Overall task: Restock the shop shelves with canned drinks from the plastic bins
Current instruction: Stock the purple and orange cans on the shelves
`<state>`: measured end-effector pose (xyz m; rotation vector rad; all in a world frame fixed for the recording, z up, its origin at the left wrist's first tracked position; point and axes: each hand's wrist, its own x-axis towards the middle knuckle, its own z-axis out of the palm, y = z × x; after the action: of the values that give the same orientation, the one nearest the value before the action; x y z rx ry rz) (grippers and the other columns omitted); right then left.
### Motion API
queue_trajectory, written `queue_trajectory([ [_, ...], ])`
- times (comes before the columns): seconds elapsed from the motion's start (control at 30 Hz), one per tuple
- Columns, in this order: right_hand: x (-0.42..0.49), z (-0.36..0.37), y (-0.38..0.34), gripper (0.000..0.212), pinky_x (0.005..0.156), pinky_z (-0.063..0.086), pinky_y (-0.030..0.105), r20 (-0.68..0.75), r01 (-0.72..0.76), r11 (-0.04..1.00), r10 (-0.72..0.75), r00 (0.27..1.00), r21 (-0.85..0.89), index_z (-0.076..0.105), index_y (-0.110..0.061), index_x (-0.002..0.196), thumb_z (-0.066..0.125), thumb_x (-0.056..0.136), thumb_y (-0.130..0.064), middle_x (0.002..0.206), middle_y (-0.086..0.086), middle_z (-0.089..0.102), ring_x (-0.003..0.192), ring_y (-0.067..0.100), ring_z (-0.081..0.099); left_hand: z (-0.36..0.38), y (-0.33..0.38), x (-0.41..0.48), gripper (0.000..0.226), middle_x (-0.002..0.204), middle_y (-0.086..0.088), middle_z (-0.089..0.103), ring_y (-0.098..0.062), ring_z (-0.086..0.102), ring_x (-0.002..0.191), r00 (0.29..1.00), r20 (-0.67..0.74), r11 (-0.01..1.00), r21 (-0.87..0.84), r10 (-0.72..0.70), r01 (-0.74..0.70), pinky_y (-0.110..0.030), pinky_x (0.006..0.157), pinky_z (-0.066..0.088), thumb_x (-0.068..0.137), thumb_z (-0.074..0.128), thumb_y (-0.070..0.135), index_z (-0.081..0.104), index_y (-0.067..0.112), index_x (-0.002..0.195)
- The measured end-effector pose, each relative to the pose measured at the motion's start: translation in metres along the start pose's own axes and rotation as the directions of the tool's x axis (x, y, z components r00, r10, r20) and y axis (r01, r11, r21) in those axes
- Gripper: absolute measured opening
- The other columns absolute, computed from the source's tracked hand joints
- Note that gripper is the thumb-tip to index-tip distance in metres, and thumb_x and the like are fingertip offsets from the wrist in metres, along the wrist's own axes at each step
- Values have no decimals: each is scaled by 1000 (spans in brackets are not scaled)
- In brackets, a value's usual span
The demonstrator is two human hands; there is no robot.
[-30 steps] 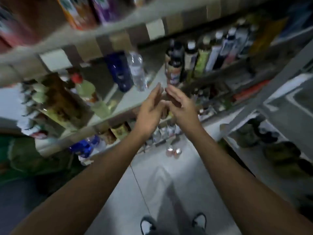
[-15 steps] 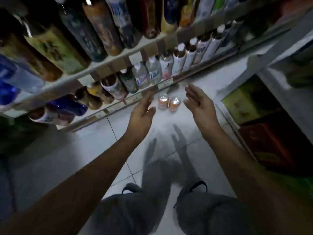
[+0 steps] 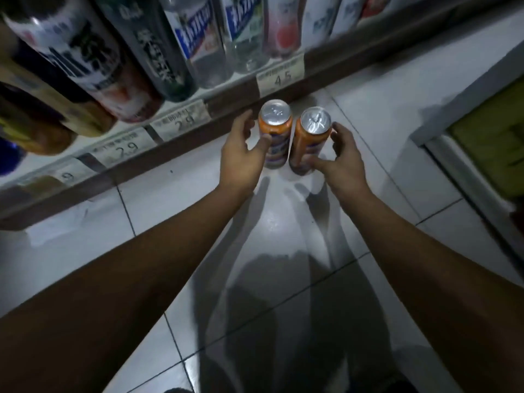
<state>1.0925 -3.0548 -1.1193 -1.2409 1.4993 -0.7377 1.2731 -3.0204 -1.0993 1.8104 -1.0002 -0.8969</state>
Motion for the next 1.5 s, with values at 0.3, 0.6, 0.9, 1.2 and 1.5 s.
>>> queue_trajectory([
  [0.3,19,12,2,71,101,49,26,-29,98,995,-97,995,17,53,-24,135,87,73,-21,129,-8,63,120,11,59,-3,-2,0,55,142,2,52,-9,52,118,994,-59,995,39,92,-90,-27,99,46,91,71,21,50,22,142],
  [0.6,-41,-29,-64,52,98,53,33,-112,68,998,-67,991,11,61,-25,121,84,75,-36,113,-10,69,104,6,65,-9,78,-36,25,102,-3,69,-3,61,87,997,-20,997,-28,72,-73,-21,77,50,82,70,15,67,20,107],
  [0.9,-168,-152,-394,30,83,62,45,-52,66,991,-60,997,120,73,-26,100,80,80,-47,96,-3,76,93,13,73,-129,376,-117,26,112,-3,67,-20,67,107,934,354,968,-245,46,45,-36,86,60,95,69,20,64,15,120],
  [1.2,-279,-242,-740,26,66,55,23,21,235,918,-255,967,320,66,-10,122,58,97,-8,101,1,71,87,12,68,-304,725,-163,24,100,-8,72,-9,69,75,953,245,918,-389,181,-75,-20,58,54,99,62,12,68,5,121],
  [1.5,-376,-261,-947,49,76,54,24,136,403,830,-483,865,386,55,-33,137,64,93,-13,115,-2,73,97,15,72,-443,917,-206,9,68,9,67,-6,61,50,944,139,871,-444,298,-209,-24,57,48,99,60,25,63,22,91],
])
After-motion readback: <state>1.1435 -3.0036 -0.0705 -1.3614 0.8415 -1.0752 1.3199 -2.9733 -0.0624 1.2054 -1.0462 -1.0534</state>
